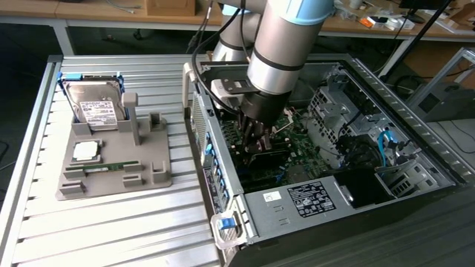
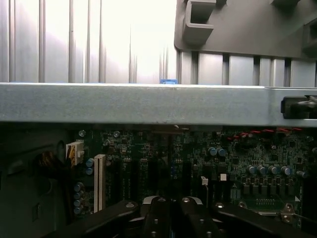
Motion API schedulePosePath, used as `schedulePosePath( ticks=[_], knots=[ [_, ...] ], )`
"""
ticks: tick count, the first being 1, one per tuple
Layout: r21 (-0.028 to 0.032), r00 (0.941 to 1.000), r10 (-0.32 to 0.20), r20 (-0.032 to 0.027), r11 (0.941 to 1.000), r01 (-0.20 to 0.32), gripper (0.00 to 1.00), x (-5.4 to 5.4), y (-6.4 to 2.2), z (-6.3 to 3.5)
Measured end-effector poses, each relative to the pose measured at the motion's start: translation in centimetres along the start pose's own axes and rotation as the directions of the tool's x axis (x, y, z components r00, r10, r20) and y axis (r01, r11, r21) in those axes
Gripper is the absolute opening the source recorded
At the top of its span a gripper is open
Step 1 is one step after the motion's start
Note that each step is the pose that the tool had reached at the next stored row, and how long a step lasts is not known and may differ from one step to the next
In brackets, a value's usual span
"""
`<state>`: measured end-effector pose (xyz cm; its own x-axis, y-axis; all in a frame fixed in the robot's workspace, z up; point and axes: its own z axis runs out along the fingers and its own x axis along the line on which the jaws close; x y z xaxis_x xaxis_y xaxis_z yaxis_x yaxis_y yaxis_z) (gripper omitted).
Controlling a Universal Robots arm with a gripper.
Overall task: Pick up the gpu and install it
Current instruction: 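Press down on the gpu until it lock into place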
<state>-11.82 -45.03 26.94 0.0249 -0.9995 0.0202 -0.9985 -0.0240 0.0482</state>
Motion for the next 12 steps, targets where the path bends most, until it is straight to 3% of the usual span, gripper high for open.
schedulePosePath(
  ticks=[2, 7, 10, 12],
  knots=[
    [0.0025, 1.0, 0.0, 0.0037, 1.0, 0.0, 0.11, 0.0, 0.02, -0.35],
    [0.0015, 1.0, 0.0, 0.0015, 1.0, 0.0, 0.11, 0.0, 0.09, -1.68],
    [0.0021, 1.0, 0.0, 0.002, 1.0, 0.0, 0.11, 0.0, 0.26, -1.73],
    [0.0021, 1.0, 0.0, 0.0068, 1.0, 0.0, 0.11, 0.0, 0.61, -1.72]
  ],
)
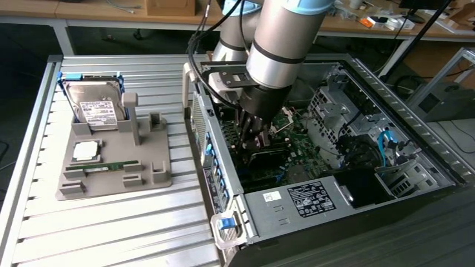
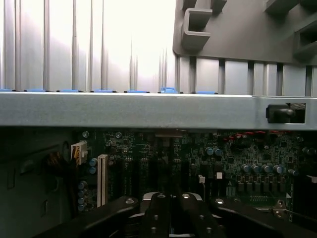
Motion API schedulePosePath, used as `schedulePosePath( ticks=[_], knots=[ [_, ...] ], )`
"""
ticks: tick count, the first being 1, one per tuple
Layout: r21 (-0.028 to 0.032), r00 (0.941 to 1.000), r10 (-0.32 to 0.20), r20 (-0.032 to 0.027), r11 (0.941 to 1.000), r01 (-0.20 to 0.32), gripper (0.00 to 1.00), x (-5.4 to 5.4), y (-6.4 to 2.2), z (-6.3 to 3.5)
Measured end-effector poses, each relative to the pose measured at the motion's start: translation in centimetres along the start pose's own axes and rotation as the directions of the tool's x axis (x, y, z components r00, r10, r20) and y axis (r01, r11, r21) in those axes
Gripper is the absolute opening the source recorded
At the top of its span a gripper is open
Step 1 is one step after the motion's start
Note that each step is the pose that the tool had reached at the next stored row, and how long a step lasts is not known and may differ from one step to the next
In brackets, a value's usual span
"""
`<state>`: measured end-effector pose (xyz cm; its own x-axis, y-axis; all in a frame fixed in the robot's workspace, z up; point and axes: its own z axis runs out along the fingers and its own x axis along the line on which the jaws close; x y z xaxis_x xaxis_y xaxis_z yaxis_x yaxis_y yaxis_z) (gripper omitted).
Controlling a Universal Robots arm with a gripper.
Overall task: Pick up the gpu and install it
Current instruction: 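Press down on the gpu until it lock into place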
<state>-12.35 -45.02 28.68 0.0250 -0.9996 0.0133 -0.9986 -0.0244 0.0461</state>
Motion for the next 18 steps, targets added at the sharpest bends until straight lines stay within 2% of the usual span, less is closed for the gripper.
schedulePosePath(
  ticks=[5, 7, 10, 14, 16, 18],
  knots=[
    [0.0003, 1.0, 0.0, 0.004, 1.0, 0.0, 0.11, 0.0, 0.59, 0.17],
    [0.0003, 1.0, 0.0, 0.0038, 1.0, 0.0, 0.11, 0.0, 0.83, 0.18],
    [0.0058, 1.0, 0.0, 0.0032, 1.0, 0.0, 0.11, 0.0, 1.09, -0.07],
    [0.0109, 1.0, 0.0, 0.0029, 0.9999, 0.0, 0.11, 0.0, 1.25, -1.18],
    [0.0144, 1.0, 0.0, 0.003, 0.9999, 0.0, 0.11, 0.0, 1.67, -1.18],
    [0.0186, 1.0, 0.0, 0.003, 0.9998, 0.0, 0.11, -0.1, 2.52, -1.14]
  ],
)
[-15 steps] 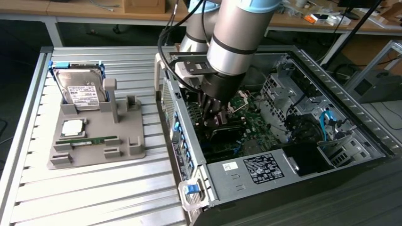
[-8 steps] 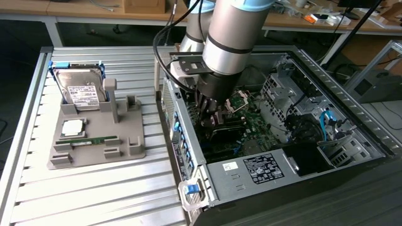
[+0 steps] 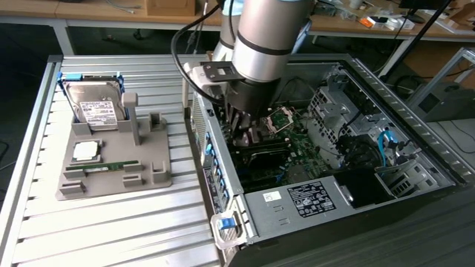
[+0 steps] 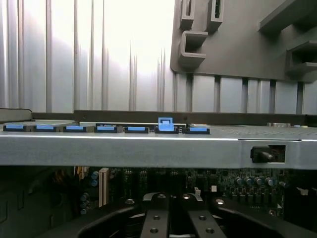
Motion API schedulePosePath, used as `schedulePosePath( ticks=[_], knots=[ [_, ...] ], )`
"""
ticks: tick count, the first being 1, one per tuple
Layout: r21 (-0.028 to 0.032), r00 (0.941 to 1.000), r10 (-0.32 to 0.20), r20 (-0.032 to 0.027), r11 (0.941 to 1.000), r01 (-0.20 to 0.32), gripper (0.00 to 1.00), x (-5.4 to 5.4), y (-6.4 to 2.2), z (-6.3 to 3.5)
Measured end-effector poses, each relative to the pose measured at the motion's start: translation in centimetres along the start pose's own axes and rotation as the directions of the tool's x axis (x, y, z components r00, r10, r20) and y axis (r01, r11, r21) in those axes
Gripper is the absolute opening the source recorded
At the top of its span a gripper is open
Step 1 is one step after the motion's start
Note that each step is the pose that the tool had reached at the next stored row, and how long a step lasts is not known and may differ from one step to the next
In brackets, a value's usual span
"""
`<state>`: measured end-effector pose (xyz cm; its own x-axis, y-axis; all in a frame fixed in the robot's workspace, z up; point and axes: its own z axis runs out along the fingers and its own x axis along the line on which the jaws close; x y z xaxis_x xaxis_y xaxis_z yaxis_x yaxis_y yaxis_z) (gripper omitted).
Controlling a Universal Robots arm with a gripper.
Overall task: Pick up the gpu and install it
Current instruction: 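Press down on the gpu until it lock into place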
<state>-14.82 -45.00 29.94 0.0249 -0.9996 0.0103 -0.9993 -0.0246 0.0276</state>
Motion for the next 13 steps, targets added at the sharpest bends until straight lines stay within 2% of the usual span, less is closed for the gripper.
schedulePosePath(
  ticks=[6, 13],
  knots=[
    [0.0042, 1.0, 0.0, 0.0, 1.0, 0.0, 0.11, 0.0, 1.52, 0.05],
    [0.0034, 1.0, 0.0, -0.0003, 1.0, 0.0, 0.11, 0.0, 1.64, 0.18]
  ],
)
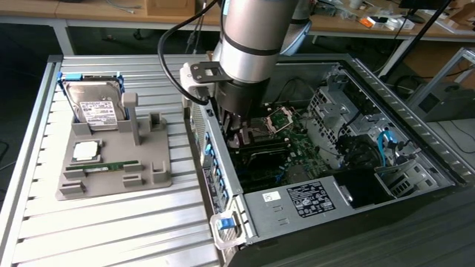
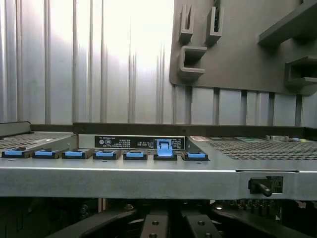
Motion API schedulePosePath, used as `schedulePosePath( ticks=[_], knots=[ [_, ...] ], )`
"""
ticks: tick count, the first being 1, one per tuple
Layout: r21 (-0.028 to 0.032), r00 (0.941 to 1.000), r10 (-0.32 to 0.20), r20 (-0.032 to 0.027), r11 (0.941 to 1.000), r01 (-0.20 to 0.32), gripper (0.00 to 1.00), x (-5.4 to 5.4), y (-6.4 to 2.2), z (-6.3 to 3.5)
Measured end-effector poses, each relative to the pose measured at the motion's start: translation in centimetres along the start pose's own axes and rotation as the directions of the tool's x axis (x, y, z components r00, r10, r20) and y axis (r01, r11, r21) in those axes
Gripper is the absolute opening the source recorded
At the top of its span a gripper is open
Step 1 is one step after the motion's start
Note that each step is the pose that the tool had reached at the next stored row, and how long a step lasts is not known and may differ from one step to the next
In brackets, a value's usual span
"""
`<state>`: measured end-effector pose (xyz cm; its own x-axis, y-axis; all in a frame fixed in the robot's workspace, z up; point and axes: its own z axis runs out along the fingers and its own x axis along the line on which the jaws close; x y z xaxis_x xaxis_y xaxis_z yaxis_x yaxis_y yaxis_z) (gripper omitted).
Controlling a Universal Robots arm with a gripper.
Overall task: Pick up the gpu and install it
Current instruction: 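Press down on the gpu until it lock into place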
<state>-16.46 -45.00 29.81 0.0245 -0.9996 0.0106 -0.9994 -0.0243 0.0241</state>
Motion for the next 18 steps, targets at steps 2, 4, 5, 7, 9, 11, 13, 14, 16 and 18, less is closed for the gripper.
schedulePosePath(
  ticks=[2, 4, 5, 7, 9, 11, 13, 14, 16, 18],
  knots=[
    [-0.0002, 1.0, 0.0, 0.0001, 1.0, 0.0, 0.11, 0.0, -0.05, 0.15],
    [-0.0007, 1.0, 0.0, 0.0002, 1.0, 0.0, 0.11, 0.0, -0.11, 0.28],
    [-0.0012, 1.0, 0.0, 0.0002, 1.0, 0.0, 0.11, 0.0, -0.16, 0.35],
    [-0.0024, 1.0, 0.0, 0.0002, 1.0, 0.0, 0.11, 0.0, -0.39, 0.5],
    [-0.0047, 1.0, 0.0, 0.0003, 1.0, 0.0, 0.11, 0.0, -0.88, 0.64],
    [-0.0067, 1.0, 0.0, 0.0003, 1.0, 0.0, 0.11, 0.1, -1.29, 0.74],
    [-0.0086, 1.0, 0.0, 0.0005, 1.0, 0.0, 0.11, 0.1, -1.74, 0.81],
    [-0.0097, 1.0, 0.0, 0.0004, 1.0, 0.0, 0.11, 0.1, -2.0, 0.84],
    [-0.0117, 1.0, -0.001, 0.0004, 0.9999, 0.001, 0.11, 0.1, -2.44, 0.92],
    [-0.0137, 1.0, -0.001, 0.0006, 0.9999, 0.001, 0.11, 0.1, -2.86, 1.0]
  ],
)
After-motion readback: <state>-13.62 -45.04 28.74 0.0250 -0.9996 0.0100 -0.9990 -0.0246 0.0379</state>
